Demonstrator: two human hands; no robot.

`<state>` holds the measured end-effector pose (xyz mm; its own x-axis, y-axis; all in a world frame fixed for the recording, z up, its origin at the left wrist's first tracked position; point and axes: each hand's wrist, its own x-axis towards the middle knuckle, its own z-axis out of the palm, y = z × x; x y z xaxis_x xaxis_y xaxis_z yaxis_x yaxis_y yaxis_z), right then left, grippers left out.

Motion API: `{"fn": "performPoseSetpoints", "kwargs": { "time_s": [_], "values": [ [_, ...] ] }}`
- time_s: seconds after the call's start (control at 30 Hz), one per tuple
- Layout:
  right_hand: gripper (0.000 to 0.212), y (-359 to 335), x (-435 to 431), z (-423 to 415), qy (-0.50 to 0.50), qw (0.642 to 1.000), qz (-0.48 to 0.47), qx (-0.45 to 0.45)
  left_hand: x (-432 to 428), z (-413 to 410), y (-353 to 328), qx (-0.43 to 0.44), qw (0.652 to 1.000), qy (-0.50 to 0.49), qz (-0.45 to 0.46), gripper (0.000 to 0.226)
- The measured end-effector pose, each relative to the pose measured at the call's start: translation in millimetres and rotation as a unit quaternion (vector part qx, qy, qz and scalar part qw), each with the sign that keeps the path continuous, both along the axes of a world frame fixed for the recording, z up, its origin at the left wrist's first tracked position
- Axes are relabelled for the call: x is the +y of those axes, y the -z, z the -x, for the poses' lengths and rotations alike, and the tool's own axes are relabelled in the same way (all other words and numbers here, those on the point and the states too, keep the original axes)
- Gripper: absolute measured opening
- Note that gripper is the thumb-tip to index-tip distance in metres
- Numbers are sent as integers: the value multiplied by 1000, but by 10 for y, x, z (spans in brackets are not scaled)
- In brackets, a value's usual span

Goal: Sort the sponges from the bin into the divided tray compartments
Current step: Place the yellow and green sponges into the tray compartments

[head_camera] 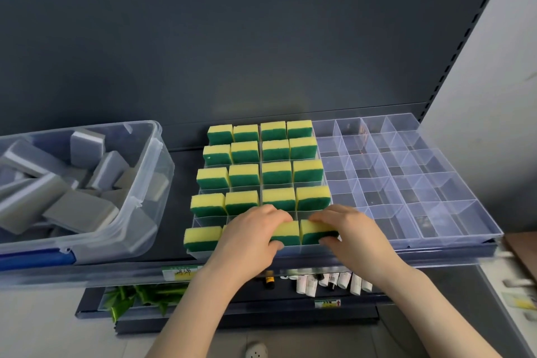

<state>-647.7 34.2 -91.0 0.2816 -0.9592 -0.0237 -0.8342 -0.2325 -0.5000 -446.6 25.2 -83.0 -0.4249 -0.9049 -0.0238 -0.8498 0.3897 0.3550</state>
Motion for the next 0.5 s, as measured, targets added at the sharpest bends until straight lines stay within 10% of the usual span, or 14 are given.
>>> {"fn": "performPoseSetpoints", "kwargs": {
  "time_s": [0.5],
  "values": [
    [44, -207, 1, 71, 3, 999, 31, -9, 24, -50, -125, 30, 998, -9, 46, 54]
  ]
}}
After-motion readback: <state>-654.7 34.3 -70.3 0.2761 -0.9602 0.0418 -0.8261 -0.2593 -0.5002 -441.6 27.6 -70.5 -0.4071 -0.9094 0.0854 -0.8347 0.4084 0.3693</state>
